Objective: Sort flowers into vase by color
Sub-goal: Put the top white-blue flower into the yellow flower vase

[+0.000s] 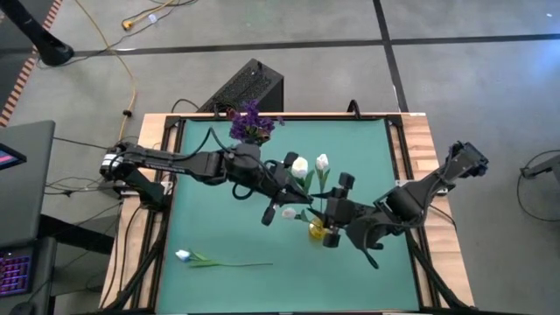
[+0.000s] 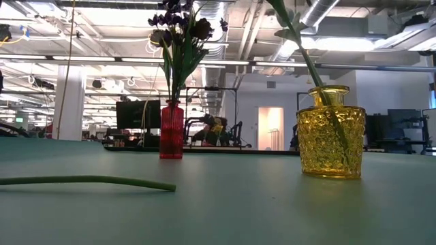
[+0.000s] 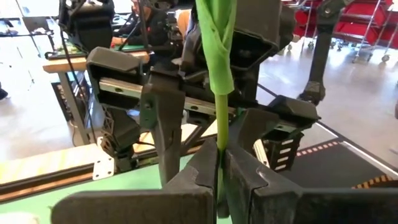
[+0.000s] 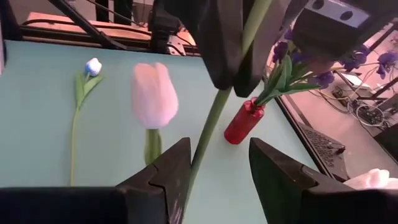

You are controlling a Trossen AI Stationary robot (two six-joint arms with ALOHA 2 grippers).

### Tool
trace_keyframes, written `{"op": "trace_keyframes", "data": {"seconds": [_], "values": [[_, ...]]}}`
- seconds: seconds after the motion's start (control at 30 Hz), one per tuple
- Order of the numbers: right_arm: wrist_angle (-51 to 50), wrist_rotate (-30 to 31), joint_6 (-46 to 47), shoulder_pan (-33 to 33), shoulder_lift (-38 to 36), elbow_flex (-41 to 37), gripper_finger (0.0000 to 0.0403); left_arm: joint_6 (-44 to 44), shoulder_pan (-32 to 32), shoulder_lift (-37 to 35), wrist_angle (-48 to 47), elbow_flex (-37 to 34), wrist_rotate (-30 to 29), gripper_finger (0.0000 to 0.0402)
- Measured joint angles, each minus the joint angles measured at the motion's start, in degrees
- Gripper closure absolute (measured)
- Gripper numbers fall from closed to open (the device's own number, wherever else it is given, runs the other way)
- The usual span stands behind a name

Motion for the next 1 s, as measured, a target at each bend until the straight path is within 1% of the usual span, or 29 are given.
{"op": "trace_keyframes", "data": {"seconds": [0.1, 0.2, 0.27, 0.6, 0.63, 0.73, 0.8, 0.87, 0.93, 1.0], "values": [[1.3, 0.0, -1.1, -0.4, 0.0, 0.0, 0.0226, 0.3, 0.0, 0.0, 0.2, 0.0, -0.1, 0.0402], [4.2, -0.4, -3.0, -1.0, 0.0, 0.0, 0.0247, 0.3, -0.1, 0.0, 0.4, 0.0, -0.3, 0.0402], [5.1, -0.7, -4.3, -1.2, 0.0, 0.0, 0.0266, 0.3, -0.1, 0.0, 0.5, 0.0, -0.6, 0.0402], [4.7, -1.1, -4.3, -1.4, 0.0, 0.0, 0.0368, 0.3, -0.1, 0.0, 0.3, 0.0, -0.9, 0.0401], [4.7, -1.1, -4.3, -1.4, 0.0, 0.0, 0.0374, 0.3, -0.1, 0.0, 0.3, 0.0, -0.9, 0.0401], [4.3, -1.1, -4.3, -1.4, 0.0, 0.0, 0.0375, -0.1, -0.1, 0.0, 0.2, 0.0, -0.8, 0.0398], [4.3, -0.6, -4.3, -1.4, 0.0, 0.0, 0.0375, -0.2, -0.1, 0.0, 0.0, 0.0, -0.5, 0.0387], [3.5, 0.0, -4.3, -1.1, 0.0, 0.0, 0.0375, 0.5, -0.1, 0.0, -1.0, 0.0, -0.3, 0.0366], [1.8, 0.8, -3.7, -0.5, 0.0, 0.0, 0.0375, 1.5, -0.2, -0.5, -3.6, -0.1, -1.0, 0.034], [-0.1, 3.2, -1.9, 0.6, -0.1, -0.3, 0.0375, 2.4, -0.2, -1.7, -6.1, -0.1, -3.1, 0.0306]]}}
